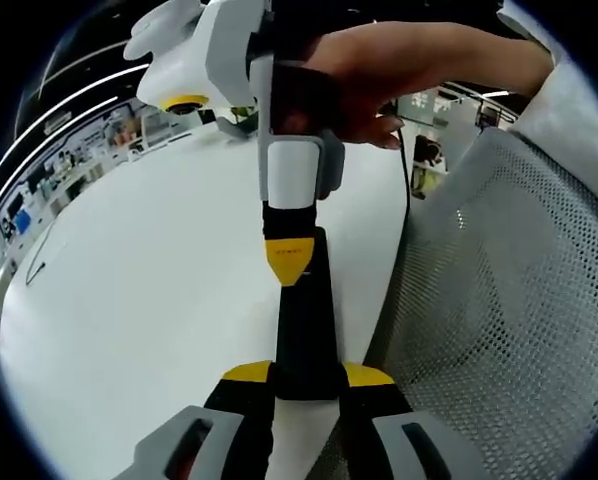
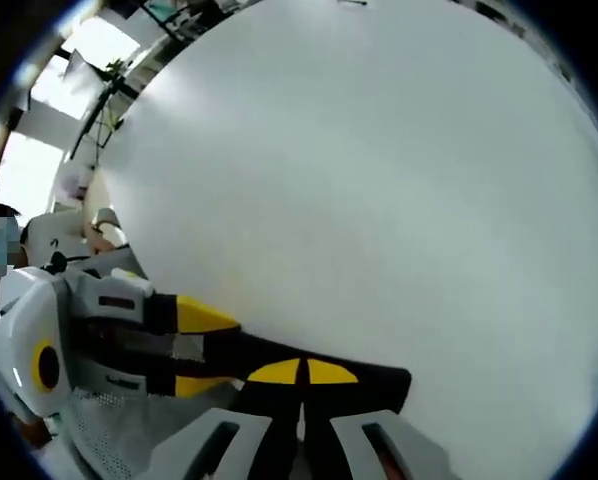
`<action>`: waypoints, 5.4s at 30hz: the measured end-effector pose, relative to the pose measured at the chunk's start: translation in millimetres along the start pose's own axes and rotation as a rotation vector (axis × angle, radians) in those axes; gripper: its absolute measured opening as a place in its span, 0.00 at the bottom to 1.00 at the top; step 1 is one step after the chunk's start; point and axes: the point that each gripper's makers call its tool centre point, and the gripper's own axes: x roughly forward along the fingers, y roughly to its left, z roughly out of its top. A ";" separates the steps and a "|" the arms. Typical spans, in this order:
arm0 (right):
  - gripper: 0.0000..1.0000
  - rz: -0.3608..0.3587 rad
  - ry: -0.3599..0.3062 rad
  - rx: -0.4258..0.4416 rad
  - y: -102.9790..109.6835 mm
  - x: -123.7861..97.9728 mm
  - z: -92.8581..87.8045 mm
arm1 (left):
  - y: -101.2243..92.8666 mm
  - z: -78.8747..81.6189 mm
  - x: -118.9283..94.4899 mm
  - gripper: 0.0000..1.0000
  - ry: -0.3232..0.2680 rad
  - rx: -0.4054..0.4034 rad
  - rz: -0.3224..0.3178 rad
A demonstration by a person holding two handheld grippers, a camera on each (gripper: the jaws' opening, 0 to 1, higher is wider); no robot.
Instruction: Press the specified remote control buttons in sequence, fully releasing each button before pressing the next.
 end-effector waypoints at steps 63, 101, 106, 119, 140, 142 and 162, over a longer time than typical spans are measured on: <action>0.00 0.063 0.014 0.072 2.7 -2.9 -16.3 | -0.4 0.7 0.7 0.24 0.000 0.018 -0.004; 0.00 0.066 0.089 0.065 5.2 1.7 -31.7 | -1.2 0.4 0.7 0.24 -0.001 0.019 -0.006; 0.00 0.072 0.104 0.069 3.3 1.6 -31.7 | -1.3 0.7 0.8 0.24 -0.001 0.020 -0.006; 0.00 0.080 0.093 0.075 5.2 -0.6 -31.9 | -1.3 0.5 0.8 0.24 -0.003 0.020 -0.007; 0.00 0.110 -0.036 -0.004 21.1 3.0 -7.6 | -1.2 0.8 0.9 0.24 -0.004 0.019 -0.008; 0.00 0.113 -0.038 -0.001 20.4 3.5 -7.2 | -1.1 0.8 0.9 0.24 -0.004 0.019 -0.008; 0.00 0.165 -0.076 0.073 18.9 1.6 -6.6 | -0.8 1.3 1.0 0.24 -0.007 0.018 -0.003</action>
